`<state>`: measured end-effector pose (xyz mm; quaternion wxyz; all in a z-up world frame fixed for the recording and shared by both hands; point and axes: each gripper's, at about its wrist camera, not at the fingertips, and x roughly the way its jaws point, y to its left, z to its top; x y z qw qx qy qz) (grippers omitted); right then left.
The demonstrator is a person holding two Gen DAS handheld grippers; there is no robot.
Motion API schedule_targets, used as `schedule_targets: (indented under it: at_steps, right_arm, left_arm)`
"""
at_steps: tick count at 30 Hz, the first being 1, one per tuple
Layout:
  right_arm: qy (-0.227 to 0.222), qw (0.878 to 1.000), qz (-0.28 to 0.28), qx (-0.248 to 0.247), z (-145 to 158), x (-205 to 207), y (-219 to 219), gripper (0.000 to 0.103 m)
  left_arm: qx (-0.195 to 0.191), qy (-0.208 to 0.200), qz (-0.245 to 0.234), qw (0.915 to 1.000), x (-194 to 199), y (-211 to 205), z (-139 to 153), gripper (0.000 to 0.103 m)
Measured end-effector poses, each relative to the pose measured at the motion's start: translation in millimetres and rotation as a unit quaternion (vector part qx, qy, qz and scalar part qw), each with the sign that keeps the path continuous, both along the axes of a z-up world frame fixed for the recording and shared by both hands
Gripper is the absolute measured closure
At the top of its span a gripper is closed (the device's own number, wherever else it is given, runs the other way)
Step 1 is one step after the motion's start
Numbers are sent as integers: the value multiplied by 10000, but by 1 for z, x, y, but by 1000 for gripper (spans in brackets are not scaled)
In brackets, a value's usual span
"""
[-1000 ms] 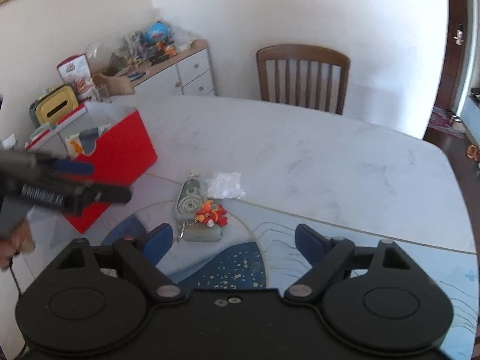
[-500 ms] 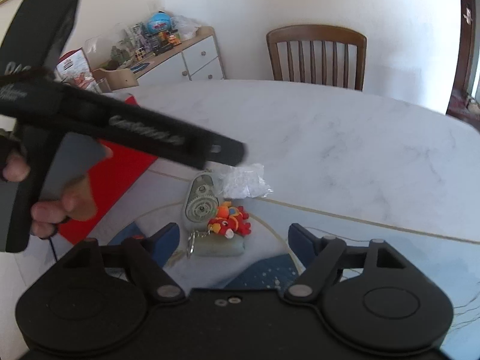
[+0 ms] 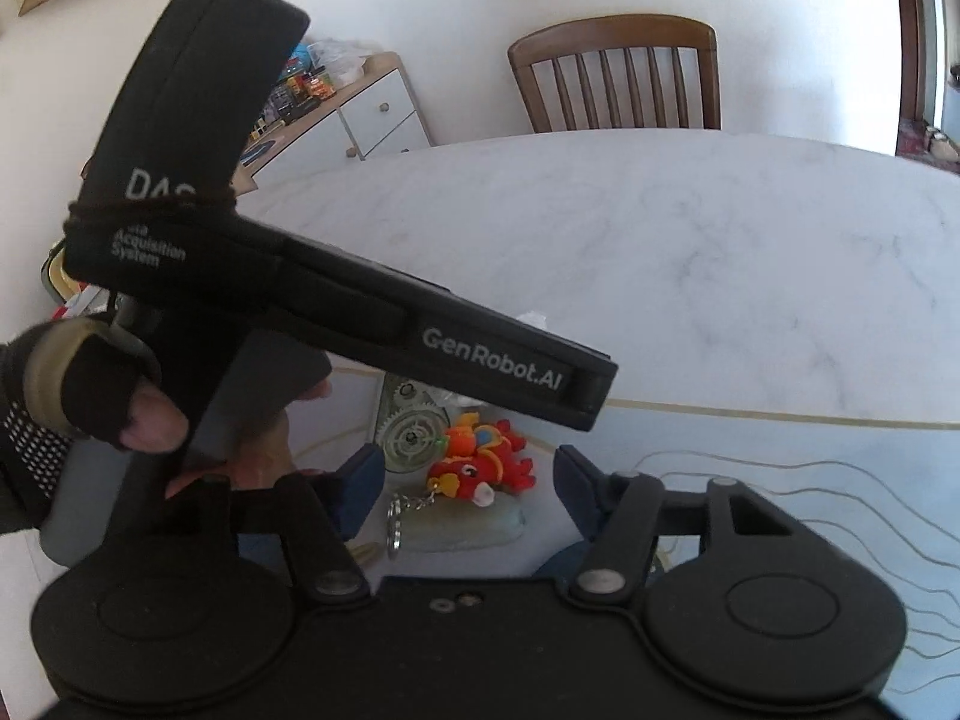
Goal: Organize objects
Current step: 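Grasp the clear plastic bag with the left gripper while the right gripper grasps the orange plush keychain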
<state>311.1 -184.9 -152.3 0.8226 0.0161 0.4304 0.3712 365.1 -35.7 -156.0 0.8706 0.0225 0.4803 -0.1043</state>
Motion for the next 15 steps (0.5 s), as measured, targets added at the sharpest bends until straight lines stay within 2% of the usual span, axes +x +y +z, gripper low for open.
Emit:
schedule_targets:
  at_steps: [1,4,6,8,13,15]
  right_arm:
    - [25,10000,3,22,0,0,-1,44]
    - [49,10000,47,63,-1,0,-1,46]
    - [68,9999,46,71,-1,0,-2,47]
    - [129,9999,9,87,-3,1,-3,49]
    - [245,9996,-110,109,-4,3,-7,58]
    - [275,9994,-175,105,-5,2,-9,65]
  left_arm:
    - [-4,34,-24,10000,0,-1,-2,17]
    - [49,-8,-121,9999,1,-4,-4,19]
    - [88,-44,-156,9998,1,-6,-4,26]
    - [164,-89,-198,9996,0,-7,-3,40]
    - [209,-153,-352,9990,-1,-10,0,55]
    - [225,-183,-360,9989,-2,-11,2,58]
